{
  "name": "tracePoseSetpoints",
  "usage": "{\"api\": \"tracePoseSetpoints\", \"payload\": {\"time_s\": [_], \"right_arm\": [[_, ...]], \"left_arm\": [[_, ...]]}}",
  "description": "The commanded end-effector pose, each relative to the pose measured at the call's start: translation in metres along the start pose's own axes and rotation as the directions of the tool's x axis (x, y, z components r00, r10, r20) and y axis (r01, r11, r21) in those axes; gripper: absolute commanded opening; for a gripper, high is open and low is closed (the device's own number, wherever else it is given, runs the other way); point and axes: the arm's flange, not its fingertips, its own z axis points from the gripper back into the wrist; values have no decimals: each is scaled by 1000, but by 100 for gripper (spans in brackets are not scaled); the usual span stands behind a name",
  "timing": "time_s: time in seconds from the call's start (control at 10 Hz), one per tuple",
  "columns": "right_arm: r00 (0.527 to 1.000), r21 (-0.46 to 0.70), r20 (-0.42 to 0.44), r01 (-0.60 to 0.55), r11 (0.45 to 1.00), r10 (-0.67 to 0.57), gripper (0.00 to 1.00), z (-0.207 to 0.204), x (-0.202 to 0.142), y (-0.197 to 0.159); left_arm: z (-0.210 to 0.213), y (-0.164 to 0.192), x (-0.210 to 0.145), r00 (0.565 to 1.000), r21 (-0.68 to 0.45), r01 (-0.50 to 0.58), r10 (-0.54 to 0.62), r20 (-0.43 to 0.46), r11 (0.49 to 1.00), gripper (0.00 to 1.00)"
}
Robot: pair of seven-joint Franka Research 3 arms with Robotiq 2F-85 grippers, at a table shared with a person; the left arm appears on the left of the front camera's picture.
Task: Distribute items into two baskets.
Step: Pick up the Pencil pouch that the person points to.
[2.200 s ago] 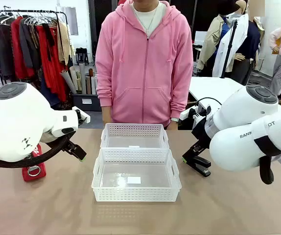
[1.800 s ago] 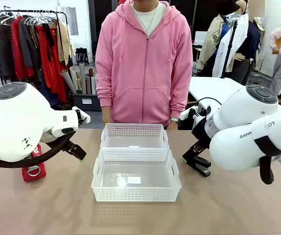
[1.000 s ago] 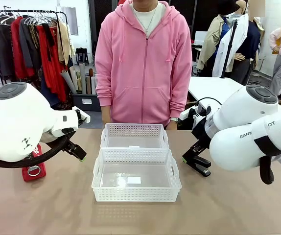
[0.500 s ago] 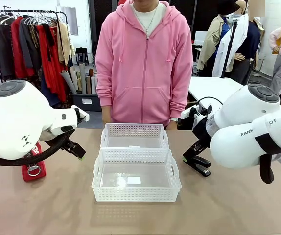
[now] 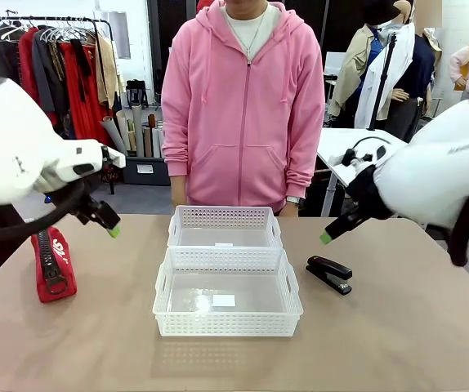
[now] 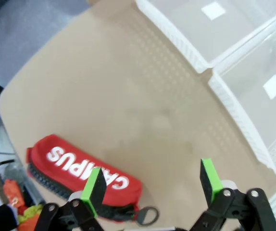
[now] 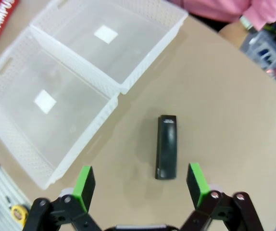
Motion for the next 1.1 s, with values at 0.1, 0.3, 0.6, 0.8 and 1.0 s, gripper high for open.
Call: {"api": "tracePoseSetpoints", "payload": {"time_s": [0.1, 0.3, 0.6, 0.8, 1.0], "right_arm": [[998, 130, 22, 50, 990, -53, 100, 36, 2, -62], [987, 231, 84, 114, 966, -137, 100, 65, -13, -91], [978, 306, 118, 130, 943, -173, 100, 92, -42, -119], [973, 330, 150, 119, 936, -177, 100, 108, -62, -131], [960, 365, 183, 135, 921, -214, 100, 121, -81, -141]], "left_arm": [[34, 62, 14, 998, -63, -56, 55, -15, 996, 100], [53, 102, 5, 994, -134, -110, 111, 1, 985, 100], [81, 149, -20, 980, -261, -178, 196, 44, 949, 100], [91, 172, -47, 978, -345, -164, 199, 67, 924, 100], [99, 178, -71, 972, -371, -144, 201, 121, 917, 100]]}}
